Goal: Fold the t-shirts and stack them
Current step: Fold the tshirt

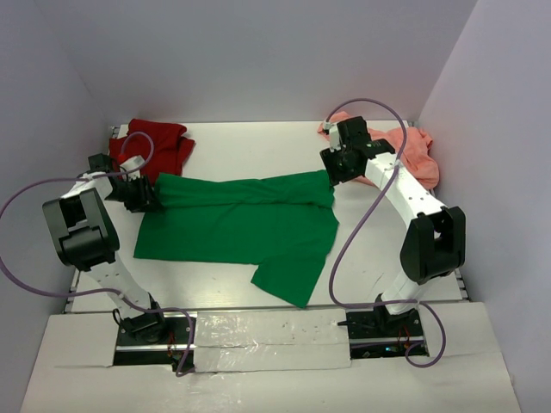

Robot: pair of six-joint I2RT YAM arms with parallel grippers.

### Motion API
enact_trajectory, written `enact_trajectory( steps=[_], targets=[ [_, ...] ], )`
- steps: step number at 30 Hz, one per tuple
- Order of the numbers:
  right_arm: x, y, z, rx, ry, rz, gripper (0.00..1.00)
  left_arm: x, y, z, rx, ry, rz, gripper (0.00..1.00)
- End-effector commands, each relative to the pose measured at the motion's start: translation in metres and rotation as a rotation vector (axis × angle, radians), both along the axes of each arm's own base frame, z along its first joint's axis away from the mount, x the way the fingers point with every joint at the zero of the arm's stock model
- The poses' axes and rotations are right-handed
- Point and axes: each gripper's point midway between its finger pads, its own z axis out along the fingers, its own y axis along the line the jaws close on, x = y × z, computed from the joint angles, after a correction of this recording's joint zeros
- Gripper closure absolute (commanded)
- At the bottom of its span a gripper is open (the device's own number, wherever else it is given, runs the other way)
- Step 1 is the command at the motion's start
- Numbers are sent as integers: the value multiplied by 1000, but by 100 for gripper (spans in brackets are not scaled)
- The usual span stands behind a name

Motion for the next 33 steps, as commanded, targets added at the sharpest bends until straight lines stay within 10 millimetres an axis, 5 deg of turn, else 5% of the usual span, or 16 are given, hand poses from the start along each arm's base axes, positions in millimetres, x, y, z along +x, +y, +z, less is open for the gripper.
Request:
enact_trajectory(
  steps=[1,21,25,29,33],
  targets=[
    [0,-1,10,1,-44,8,46,17,9,2,41,-54,10,59],
    [-1,1,11,9,-45,31,46,42,-10,-7,32,-102,-3,58],
    [-2,-1,12,6,-49,29,47,41,-10,-11,30,-89,-1,68],
    [-3,-2,12,6,-49,27,47,40,-8,-13,41,-83,4,100],
    [-5,-1,6,10,-34,30,47,41,-2,-6,76,-106,18,100]
  ],
)
